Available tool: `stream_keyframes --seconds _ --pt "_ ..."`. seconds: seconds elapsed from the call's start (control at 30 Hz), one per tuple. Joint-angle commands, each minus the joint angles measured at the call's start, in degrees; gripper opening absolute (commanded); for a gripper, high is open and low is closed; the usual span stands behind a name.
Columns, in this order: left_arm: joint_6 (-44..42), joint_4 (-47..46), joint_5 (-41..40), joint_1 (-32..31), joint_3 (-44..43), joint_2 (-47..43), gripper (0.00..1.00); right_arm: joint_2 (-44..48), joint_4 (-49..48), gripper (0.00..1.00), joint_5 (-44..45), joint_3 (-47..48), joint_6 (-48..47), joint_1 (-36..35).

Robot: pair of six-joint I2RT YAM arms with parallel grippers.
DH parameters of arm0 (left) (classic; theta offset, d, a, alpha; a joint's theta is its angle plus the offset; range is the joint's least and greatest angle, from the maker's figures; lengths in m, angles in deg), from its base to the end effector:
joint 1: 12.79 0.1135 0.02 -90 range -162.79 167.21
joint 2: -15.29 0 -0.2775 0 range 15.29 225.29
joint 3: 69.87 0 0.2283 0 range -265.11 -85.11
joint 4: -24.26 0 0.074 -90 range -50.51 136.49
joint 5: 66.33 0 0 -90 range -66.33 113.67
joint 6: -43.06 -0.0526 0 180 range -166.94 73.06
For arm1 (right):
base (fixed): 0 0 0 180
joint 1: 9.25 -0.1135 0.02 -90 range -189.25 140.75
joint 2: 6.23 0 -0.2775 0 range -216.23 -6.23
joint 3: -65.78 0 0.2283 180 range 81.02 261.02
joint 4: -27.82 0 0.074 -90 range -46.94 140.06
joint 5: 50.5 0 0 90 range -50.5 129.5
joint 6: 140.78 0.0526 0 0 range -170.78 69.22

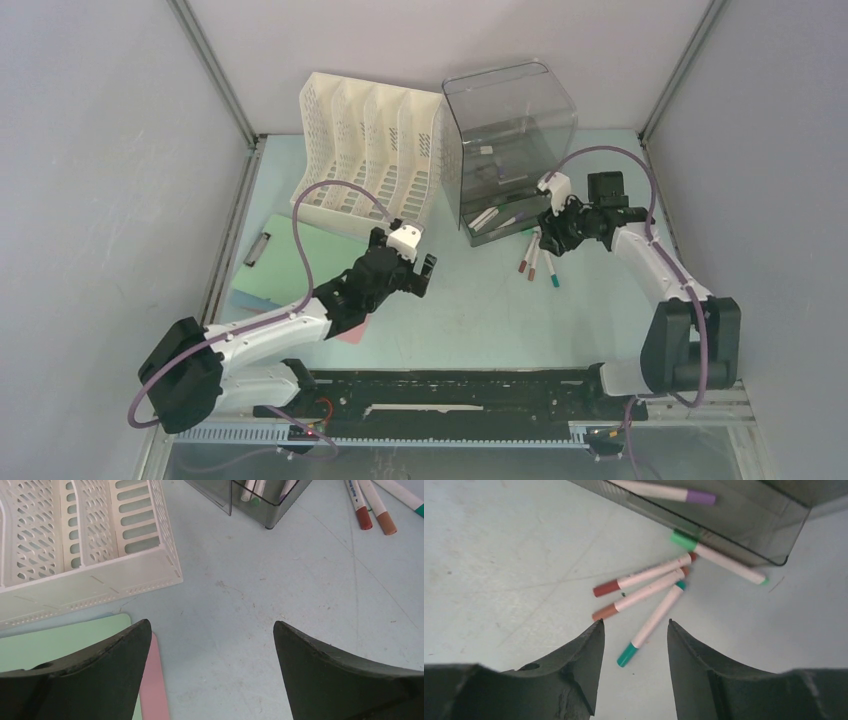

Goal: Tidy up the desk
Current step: Place the stationery in the drawer, then pick up the stationery from the center of the board.

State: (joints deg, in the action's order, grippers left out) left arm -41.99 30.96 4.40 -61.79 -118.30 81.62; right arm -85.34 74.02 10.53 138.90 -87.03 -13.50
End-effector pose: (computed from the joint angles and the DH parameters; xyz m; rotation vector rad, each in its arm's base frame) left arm 0.1694 -0.1684 0.2460 0.5407 1.9100 -0.2761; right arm 0.2656 0.0453 0.2674 -1.0100 2.1361 0.3623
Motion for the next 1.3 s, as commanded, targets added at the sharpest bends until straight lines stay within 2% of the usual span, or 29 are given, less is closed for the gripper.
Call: stream_keyframes --seconds 0.0,0.17,0.37,0.43,0.63,0.77,1.27 --pt "-0.7 -1.0 0.7 0.2 -2.9 0.3 1.00 -4.0 2.2 0.57 5.2 0.4 -2.6 0.8" --pt "-0.7 -0.8 0.9 0.2 -2.9 -0.2 1.00 -8.9 2.2 0.60 11.5 1.5 -1.7 0.0" --pt "-0.7 -0.9 0.9 0.2 -2.7 -0.7 1.00 -11.6 1.0 0.58 14.6 1.4 0.4 -1.0" --pt "-0.7 -0.9 1.0 0.2 -2.8 -0.7 1.00 -12.7 0.3 0.55 16.1 1.5 0.7 -2.0" --pt "-0.6 -1.0 1.2 0.3 -2.8 -0.5 1.00 -15.3 -0.4 0.39 19.1 1.5 1.1 -4.1" --pt "-0.6 -0.9 1.4 0.3 -2.8 -0.4 1.00 -16.4 -0.4 0.35 19.3 1.5 1.1 -4.6" --pt "-0.6 -1.0 1.7 0.3 -2.8 -0.5 1.00 -19.6 0.0 0.35 23.3 1.5 0.1 -6.0"
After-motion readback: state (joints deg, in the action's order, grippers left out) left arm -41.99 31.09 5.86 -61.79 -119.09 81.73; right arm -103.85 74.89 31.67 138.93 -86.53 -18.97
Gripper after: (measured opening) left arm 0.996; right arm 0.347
